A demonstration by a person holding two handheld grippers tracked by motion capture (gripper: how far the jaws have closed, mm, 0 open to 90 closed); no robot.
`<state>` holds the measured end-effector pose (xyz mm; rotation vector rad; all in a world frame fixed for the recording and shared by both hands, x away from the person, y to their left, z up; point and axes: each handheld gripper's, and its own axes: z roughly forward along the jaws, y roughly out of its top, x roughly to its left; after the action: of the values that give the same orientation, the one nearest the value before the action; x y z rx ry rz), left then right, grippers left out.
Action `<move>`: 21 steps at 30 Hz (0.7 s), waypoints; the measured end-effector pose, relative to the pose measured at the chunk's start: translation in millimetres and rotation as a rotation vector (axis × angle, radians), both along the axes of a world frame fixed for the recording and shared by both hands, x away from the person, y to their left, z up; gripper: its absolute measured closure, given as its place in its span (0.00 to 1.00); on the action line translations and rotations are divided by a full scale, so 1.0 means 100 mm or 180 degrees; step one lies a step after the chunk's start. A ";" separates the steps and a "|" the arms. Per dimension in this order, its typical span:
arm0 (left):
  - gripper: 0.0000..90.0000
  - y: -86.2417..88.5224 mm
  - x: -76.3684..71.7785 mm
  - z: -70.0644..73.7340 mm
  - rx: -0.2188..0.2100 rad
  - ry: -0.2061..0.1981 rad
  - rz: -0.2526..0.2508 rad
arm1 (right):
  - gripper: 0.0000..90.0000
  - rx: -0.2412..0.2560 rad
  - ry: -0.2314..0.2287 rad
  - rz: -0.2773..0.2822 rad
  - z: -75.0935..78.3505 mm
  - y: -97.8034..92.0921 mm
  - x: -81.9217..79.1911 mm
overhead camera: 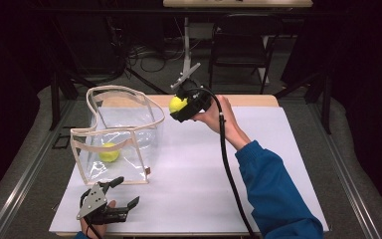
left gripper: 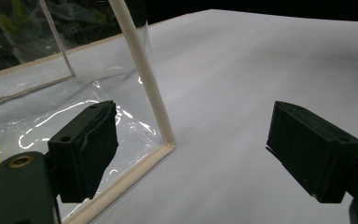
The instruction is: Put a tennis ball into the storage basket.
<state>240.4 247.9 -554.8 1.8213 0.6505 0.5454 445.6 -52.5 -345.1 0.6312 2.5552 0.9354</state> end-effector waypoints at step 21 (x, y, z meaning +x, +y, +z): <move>0.18 0.00 0.00 0.00 -0.0025 -0.0005 0.0004 | 0.29 0.0128 -0.0125 0.0028 0.19 0.08 -0.03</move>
<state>240.0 247.6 -554.7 1.8131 0.6520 0.5446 442.2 -44.5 -326.5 0.6073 2.5125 0.9947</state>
